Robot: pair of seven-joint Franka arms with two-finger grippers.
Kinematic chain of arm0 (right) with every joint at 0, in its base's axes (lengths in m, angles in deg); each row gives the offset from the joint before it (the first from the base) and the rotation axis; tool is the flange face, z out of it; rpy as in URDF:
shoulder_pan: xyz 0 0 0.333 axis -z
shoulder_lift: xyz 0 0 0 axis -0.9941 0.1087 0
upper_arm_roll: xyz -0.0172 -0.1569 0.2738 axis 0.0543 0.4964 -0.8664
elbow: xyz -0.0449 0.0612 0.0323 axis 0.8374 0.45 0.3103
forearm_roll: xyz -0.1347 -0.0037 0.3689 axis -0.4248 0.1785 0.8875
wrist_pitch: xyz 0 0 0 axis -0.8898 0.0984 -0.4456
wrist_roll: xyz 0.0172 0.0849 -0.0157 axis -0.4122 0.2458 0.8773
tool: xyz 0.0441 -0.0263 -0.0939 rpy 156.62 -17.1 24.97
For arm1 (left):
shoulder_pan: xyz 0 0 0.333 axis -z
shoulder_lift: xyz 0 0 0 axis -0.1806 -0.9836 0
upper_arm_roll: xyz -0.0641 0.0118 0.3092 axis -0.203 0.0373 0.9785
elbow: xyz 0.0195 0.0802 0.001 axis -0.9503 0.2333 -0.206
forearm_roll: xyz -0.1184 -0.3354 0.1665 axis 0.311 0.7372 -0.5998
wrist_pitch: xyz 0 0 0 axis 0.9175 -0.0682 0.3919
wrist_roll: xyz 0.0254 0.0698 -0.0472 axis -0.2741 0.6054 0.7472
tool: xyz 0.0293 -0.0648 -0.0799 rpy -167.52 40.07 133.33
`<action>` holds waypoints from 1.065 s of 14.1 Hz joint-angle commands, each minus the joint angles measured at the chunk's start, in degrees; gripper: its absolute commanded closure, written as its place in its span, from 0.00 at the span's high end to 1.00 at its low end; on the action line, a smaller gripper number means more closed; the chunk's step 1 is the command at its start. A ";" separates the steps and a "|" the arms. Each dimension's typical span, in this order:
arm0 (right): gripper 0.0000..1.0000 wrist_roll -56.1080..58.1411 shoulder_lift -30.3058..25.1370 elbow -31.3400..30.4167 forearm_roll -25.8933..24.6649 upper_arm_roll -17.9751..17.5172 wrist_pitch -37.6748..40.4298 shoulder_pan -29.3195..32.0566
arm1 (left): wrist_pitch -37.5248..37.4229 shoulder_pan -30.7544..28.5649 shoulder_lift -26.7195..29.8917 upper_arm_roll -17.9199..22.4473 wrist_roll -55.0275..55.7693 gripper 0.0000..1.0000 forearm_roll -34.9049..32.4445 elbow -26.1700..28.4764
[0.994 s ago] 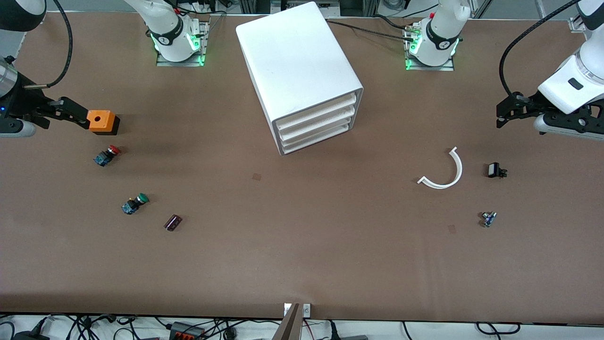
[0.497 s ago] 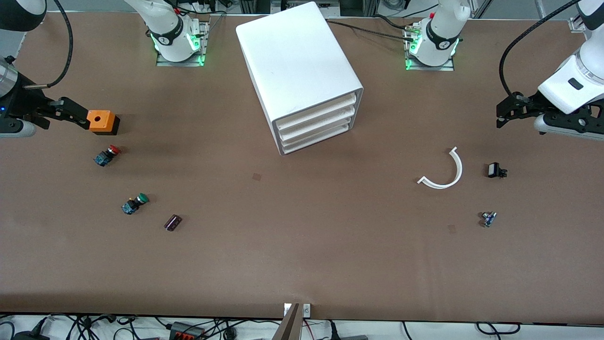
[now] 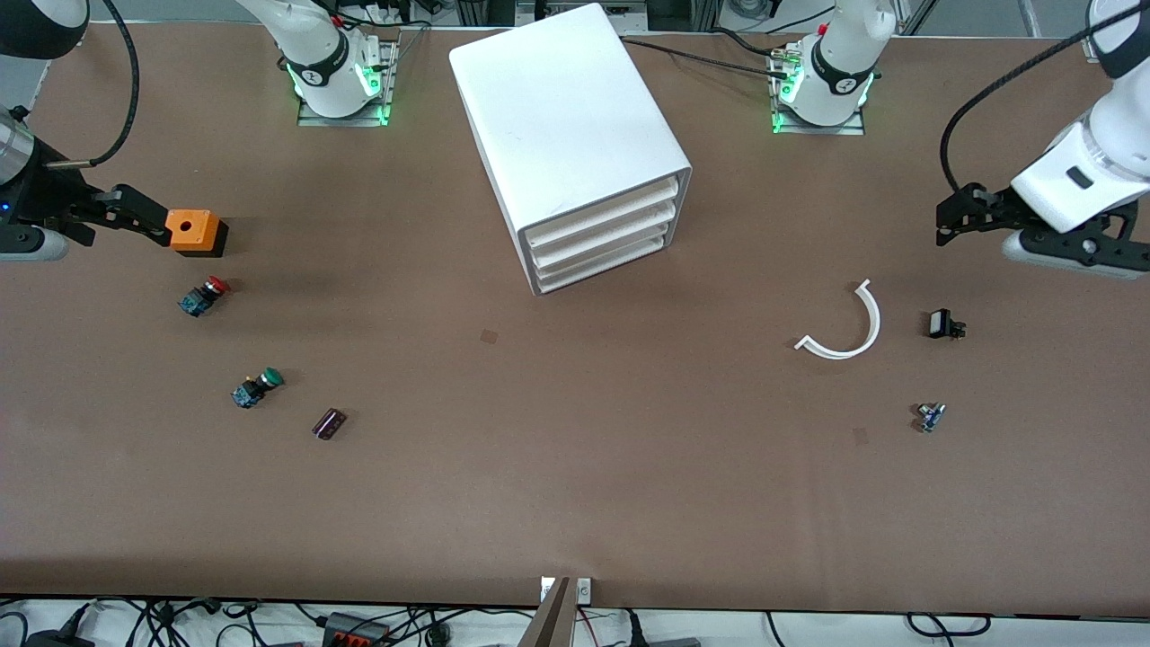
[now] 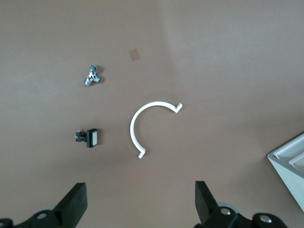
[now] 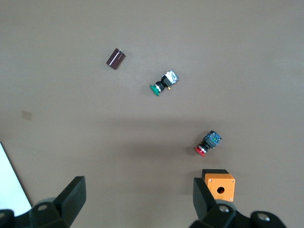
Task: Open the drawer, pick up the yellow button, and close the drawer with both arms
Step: 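Reach the left gripper to the bottom drawer handle and grasp it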
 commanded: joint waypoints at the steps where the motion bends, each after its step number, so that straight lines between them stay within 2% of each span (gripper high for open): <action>1: 1.00 0.48 -1.27 -1.17 -0.62 -0.20 -0.76 -0.07 | -3.07 0.78 -1.54 -0.49 -0.95 1.00 2.52 -1.84; 4: 1.00 0.39 -1.27 -1.17 -0.54 -0.20 -0.59 -0.07 | -8.77 2.97 -5.48 -2.25 -1.13 1.00 12.35 -1.84; 6: 1.00 0.39 -1.27 -1.17 -0.45 -0.20 -0.59 -0.07 | -10.10 3.59 -9.35 -3.21 -1.22 1.00 21.21 -1.75; 10: 1.00 -0.13 -0.57 -1.34 -0.27 -0.20 -0.94 -1.48 | -9.84 4.91 -15.32 -5.93 -3.40 1.00 35.91 -1.75; 12: 1.00 -0.22 -0.74 -1.26 -0.27 -0.20 -0.94 -1.48 | -9.05 4.91 -18.31 -7.70 -6.22 1.00 41.53 -1.75; 15: 1.00 -0.40 -0.74 -1.43 -0.27 -0.20 -0.85 -1.48 | -6.25 6.66 -20.87 -7.97 -11.65 1.00 47.35 -0.52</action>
